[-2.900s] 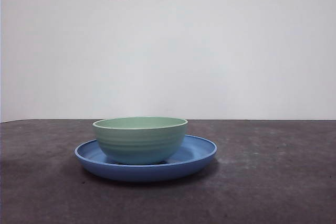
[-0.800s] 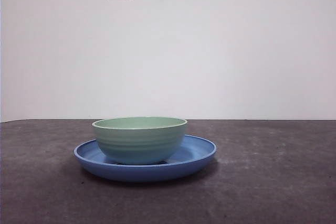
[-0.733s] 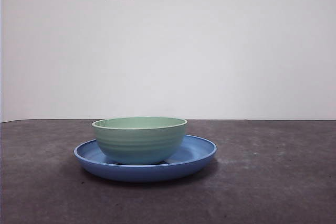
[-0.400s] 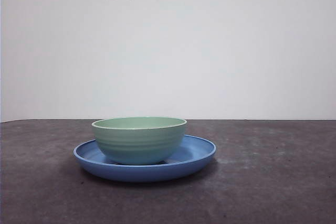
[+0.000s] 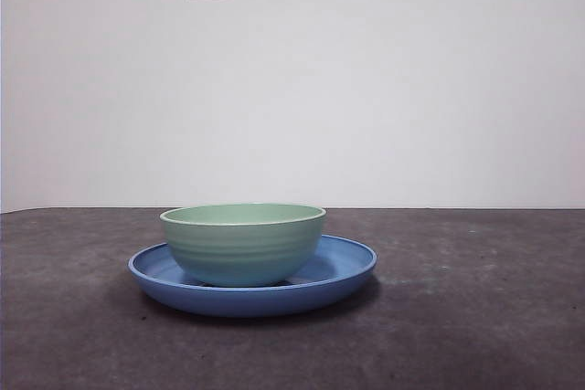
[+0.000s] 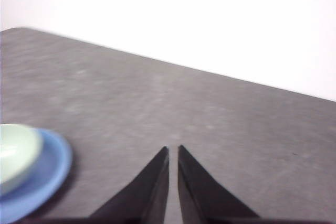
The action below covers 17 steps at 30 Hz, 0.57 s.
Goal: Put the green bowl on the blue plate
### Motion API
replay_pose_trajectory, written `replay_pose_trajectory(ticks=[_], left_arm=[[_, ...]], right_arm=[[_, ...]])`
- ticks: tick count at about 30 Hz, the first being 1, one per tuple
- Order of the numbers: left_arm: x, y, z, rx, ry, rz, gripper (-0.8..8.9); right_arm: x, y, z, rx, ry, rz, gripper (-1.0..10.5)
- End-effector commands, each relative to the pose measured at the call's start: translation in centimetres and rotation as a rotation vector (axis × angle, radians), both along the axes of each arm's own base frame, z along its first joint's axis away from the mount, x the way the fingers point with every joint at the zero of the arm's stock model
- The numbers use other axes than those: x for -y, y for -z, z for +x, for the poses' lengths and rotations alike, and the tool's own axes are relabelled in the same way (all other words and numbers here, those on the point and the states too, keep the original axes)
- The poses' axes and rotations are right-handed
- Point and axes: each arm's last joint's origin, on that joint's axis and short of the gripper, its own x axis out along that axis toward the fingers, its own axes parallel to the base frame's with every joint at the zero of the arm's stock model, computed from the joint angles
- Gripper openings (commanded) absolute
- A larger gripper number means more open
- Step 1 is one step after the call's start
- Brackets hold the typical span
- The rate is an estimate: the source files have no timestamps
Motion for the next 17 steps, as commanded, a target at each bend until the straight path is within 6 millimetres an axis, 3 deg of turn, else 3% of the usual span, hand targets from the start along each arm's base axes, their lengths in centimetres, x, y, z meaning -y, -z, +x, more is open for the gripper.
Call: replay_pose_trajectory(ticks=[1, 5, 9, 17], left_arm=[[0.0, 0.7, 0.1, -0.025, 0.001, 0.013, 0.21], [0.0, 0.7, 0.1, -0.025, 0.001, 0.013, 0.21], [0.0, 0.7, 0.1, -0.025, 0.001, 0.013, 0.21], [0.0, 0.7, 0.1, -0.025, 0.001, 0.013, 0.21]], right_arm=[[0.3, 3.0, 0.8, 0.033, 0.044, -0.014, 0.3], [0.9, 6.7, 1.3, 0.087, 0.107, -0.015, 0.3], [1.2, 9.1, 1.7, 0.113, 0.163, -0.019, 0.3], [1.5, 12.1, 2.0, 0.065, 0.254, -0.026, 0.3]])
